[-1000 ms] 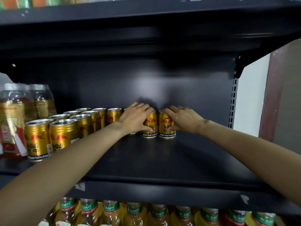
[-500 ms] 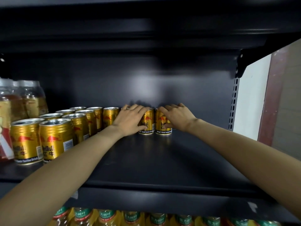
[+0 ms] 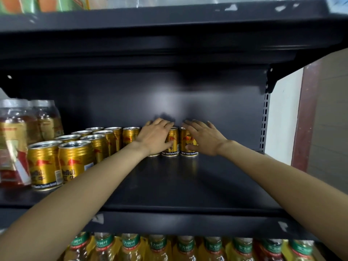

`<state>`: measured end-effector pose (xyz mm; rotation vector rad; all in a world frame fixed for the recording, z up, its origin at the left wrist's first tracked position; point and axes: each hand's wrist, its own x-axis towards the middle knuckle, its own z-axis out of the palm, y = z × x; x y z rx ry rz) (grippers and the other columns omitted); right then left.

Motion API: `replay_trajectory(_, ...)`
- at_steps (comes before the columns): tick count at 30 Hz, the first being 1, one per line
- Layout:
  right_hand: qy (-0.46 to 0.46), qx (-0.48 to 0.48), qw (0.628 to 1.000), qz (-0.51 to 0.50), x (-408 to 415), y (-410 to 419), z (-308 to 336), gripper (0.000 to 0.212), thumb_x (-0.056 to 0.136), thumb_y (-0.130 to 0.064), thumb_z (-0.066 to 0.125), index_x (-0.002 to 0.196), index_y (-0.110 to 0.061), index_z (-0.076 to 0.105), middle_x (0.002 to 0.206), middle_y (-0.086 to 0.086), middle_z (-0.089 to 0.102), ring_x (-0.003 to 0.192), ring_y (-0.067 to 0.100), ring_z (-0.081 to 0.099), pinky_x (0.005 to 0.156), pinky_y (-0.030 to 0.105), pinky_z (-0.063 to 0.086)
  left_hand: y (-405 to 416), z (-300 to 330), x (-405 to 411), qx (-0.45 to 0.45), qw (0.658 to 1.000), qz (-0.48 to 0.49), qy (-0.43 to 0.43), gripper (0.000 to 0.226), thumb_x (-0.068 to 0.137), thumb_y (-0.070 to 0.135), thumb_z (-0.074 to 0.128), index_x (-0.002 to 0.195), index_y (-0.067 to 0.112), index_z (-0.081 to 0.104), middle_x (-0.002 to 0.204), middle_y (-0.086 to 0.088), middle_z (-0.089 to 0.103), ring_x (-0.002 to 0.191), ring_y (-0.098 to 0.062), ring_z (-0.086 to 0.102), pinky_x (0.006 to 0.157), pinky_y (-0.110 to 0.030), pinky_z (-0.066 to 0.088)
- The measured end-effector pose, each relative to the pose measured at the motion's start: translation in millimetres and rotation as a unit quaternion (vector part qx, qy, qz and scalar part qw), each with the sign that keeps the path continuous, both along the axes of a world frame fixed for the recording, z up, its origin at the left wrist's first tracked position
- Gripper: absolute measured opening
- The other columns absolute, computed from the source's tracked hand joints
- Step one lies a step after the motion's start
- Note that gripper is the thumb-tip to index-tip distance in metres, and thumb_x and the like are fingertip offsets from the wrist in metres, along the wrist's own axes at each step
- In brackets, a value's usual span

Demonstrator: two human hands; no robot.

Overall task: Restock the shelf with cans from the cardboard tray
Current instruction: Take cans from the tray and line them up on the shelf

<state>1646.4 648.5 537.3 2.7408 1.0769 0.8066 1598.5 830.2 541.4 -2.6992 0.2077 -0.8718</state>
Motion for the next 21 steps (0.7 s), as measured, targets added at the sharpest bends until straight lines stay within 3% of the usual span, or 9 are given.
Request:
replay_trajectory(3, -0.029, 0.074, 0.996, 0.033, -35, -7, 2, 0.064, 0.090, -0.042, 0.051, 0.145, -0.021, 0.025, 0.151, 0.005, 0.031, 0.140, 0.026, 0.026, 0.114, 0.044, 0.017, -9, 7, -37, -0.050, 0.998, -0.031, -0.011, 0.055, 0.091, 0.045, 0.048, 0.140, 0.023, 0.036, 0.139, -0.003, 0.048, 0.130, -0.021, 0.039, 0.102, -0.037, 0.035)
replay_trajectory(7, -0.123, 0.202, 0.964, 0.123, -101, -13, -19, 0.045, 0.086, -0.034, 0.053, 0.129, -0.021, 0.049, 0.121, 0.003, 0.059, 0.114, 0.027, 0.052, 0.098, 0.039, 0.037, -24, -7, -109, -0.084, 0.980, -0.138, -0.115, 0.034, 0.088, 0.038, 0.054, 0.119, 0.025, 0.058, 0.110, 0.003, 0.067, 0.106, -0.019, 0.057, 0.083, -0.031, 0.043)
replay_trajectory(10, -0.186, 0.295, 0.924, 0.159, -154, -15, -46, 0.029, 0.087, -0.028, 0.049, 0.111, -0.016, 0.060, 0.099, 0.000, 0.066, 0.093, 0.019, 0.055, 0.079, 0.026, 0.036, -34, -30, -164, -0.148, 0.950, -0.209, -0.182, 0.025, 0.087, 0.035, 0.054, 0.105, 0.025, 0.066, 0.092, 0.007, 0.069, 0.088, -0.011, 0.060, 0.072, -0.024, 0.043)
replay_trajectory(14, -0.270, 0.362, 0.878, 0.156, -212, -10, -100, 0.012, 0.088, -0.013, 0.057, 0.091, -0.009, 0.067, 0.080, 0.004, 0.068, 0.078, 0.019, 0.054, 0.073, 0.029, 0.038, -33, -90, -209, -0.270, 0.894, -0.264, -0.240, 0.021, 0.089, 0.028, 0.053, 0.099, 0.018, 0.069, 0.086, 0.009, 0.069, 0.081, -0.003, 0.061, 0.068, -0.019, 0.047)
replay_trajectory(18, -0.185, 0.399, 0.884, 0.158, -261, -1, -172, 0.011, 0.087, -0.009, 0.058, 0.089, -0.007, 0.069, 0.080, 0.002, 0.068, 0.073, 0.018, 0.058, 0.068, 0.024, 0.037, -28, -170, -246, -0.399, 0.846, -0.259, -0.239, 0.022, 0.091, 0.021, 0.051, 0.100, 0.011, 0.068, 0.089, 0.006, 0.069, 0.087, -0.006, 0.064, 0.075, -0.025, 0.052)
replay_trajectory(21, 0.023, 0.403, 0.900, 0.163, -290, -2, -233, 0.017, 0.089, -0.015, 0.054, 0.101, -0.010, 0.064, 0.090, 0.000, 0.067, 0.081, 0.016, 0.061, 0.067, 0.025, 0.048, -15, -233, -278, -0.454, 0.856, -0.201, -0.147, 0.022, 0.091, 0.026, 0.051, 0.103, 0.017, 0.066, 0.095, 0.011, 0.066, 0.093, -0.006, 0.062, 0.079, -0.024, 0.051)
